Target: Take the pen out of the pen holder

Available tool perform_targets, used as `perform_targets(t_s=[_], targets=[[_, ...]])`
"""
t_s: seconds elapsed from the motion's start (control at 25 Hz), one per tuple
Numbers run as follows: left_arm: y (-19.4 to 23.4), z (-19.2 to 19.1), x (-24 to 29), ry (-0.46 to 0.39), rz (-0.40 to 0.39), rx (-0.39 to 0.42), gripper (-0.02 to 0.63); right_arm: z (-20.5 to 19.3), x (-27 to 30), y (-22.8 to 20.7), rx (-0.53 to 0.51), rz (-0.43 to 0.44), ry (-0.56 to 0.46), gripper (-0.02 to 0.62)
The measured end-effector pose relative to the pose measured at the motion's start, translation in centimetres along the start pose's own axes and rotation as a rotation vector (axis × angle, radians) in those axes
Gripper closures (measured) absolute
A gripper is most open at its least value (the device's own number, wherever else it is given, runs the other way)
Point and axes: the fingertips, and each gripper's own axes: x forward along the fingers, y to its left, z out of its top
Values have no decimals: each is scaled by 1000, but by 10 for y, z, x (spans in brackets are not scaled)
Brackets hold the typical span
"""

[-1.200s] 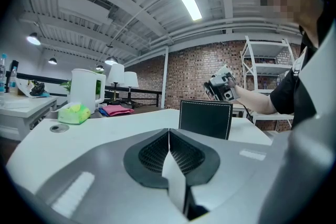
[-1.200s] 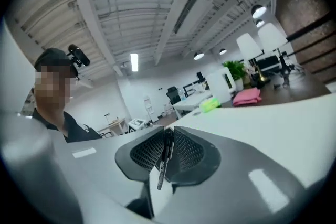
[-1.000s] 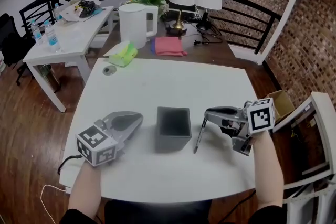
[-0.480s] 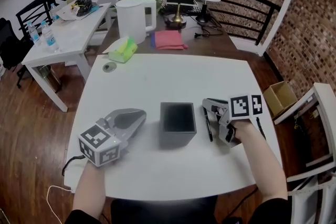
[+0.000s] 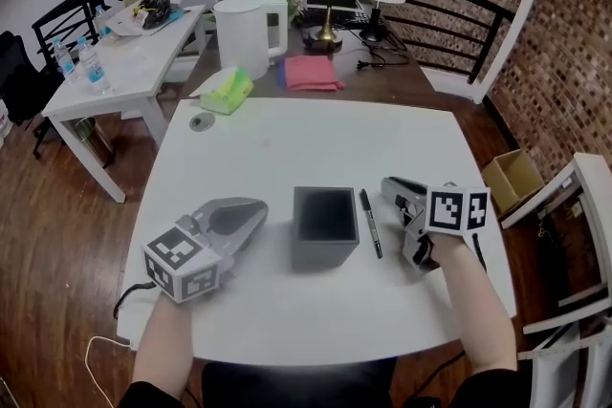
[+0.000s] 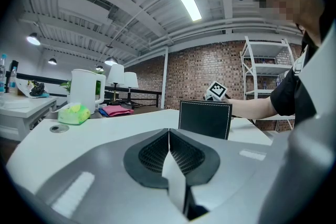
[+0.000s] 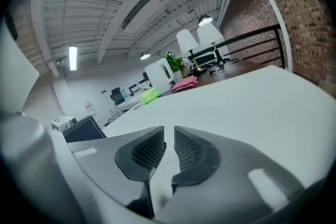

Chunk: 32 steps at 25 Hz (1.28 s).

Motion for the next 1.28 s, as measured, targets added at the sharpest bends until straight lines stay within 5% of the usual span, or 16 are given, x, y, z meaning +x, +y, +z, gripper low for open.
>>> perform_targets(t_s=[0.32, 0.76, 1.28], targets=[[2, 1, -1, -4, 14, 1, 601, 4, -32, -25, -261, -107, -204, 581], [7, 5, -5, -20, 72, -13, 603, 12, -63, -32, -263, -208, -362, 583], [8, 6, -1, -29, 90, -8, 602, 13, -64, -34, -257, -222, -364, 583]])
